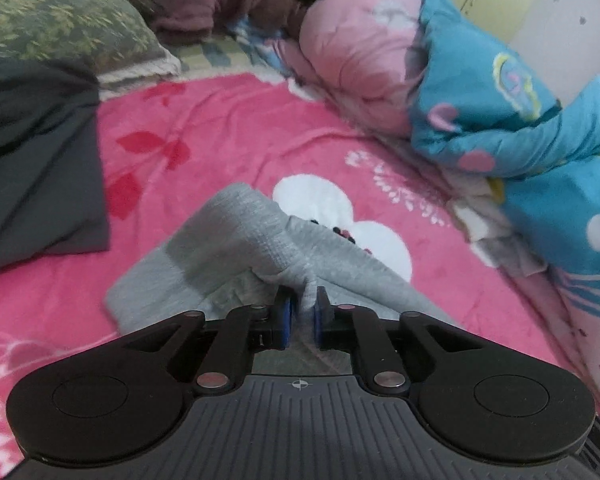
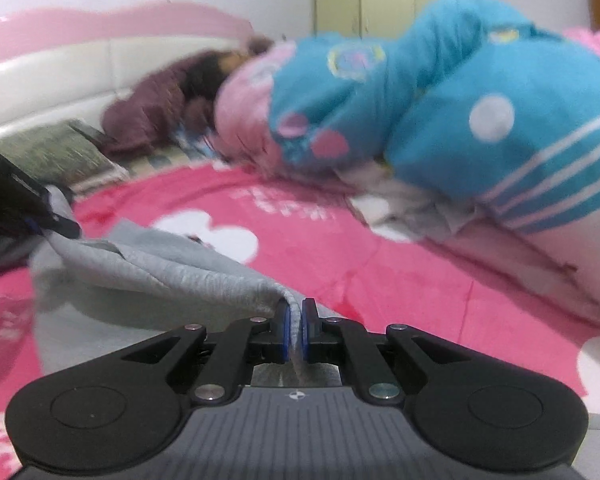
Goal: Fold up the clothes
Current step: 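Open the right tool and press the folded sweatpants with the left tool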
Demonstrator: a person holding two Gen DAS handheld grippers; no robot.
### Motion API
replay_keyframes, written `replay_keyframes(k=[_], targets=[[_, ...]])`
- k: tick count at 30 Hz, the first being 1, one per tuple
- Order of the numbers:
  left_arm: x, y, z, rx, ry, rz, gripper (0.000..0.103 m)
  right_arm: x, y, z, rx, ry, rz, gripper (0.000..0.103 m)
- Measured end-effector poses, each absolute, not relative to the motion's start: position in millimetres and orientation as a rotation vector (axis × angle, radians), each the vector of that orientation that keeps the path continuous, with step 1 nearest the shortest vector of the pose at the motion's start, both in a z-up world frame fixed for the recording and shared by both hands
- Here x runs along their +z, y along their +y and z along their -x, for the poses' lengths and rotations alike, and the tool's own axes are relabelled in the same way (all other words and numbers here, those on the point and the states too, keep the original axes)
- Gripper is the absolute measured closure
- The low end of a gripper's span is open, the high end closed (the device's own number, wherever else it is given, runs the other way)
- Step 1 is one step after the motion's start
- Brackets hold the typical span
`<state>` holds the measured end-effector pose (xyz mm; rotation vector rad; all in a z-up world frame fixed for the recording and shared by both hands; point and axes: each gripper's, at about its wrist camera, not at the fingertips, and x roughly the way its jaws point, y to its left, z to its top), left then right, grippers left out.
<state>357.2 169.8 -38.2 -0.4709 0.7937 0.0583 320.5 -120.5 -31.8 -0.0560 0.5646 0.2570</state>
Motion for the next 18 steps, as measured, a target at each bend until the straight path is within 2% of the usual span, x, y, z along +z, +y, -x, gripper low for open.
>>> replay_keyframes(k=[2, 4, 6, 8, 10, 14, 18], targets=[[-49, 174, -365, 0.045, 0.805, 0.522, 0.072, -51, -122, -339, 0.238, 0.609, 0.048, 0.098], [-56, 182, -364, 0.040, 0.806, 0.593, 0.063, -72, -126, -358, 0.241, 0.685, 0.014, 0.098], [-55, 187, -357, 0.032, 0.797, 0.619, 0.059, -86, -128, -368, 0.238, 0.731, -0.012, 0.097], [-48, 191, -344, 0.037, 0.776, 0.605, 0.047, -88, -128, -370, 0.236, 0.743, -0.011, 0.094], [-38, 195, -331, 0.053, 0.744, 0.587, 0.045, -83, -129, -370, 0.237, 0.753, -0.022, 0.092], [-16, 214, -305, 0.077, 0.693, 0.610, 0.044, -65, -144, -365, 0.222, 0.734, -0.103, 0.081], [8, 240, -276, 0.106, 0.646, 0.613, 0.044, -38, -168, -348, 0.236, 0.694, -0.217, 0.080]])
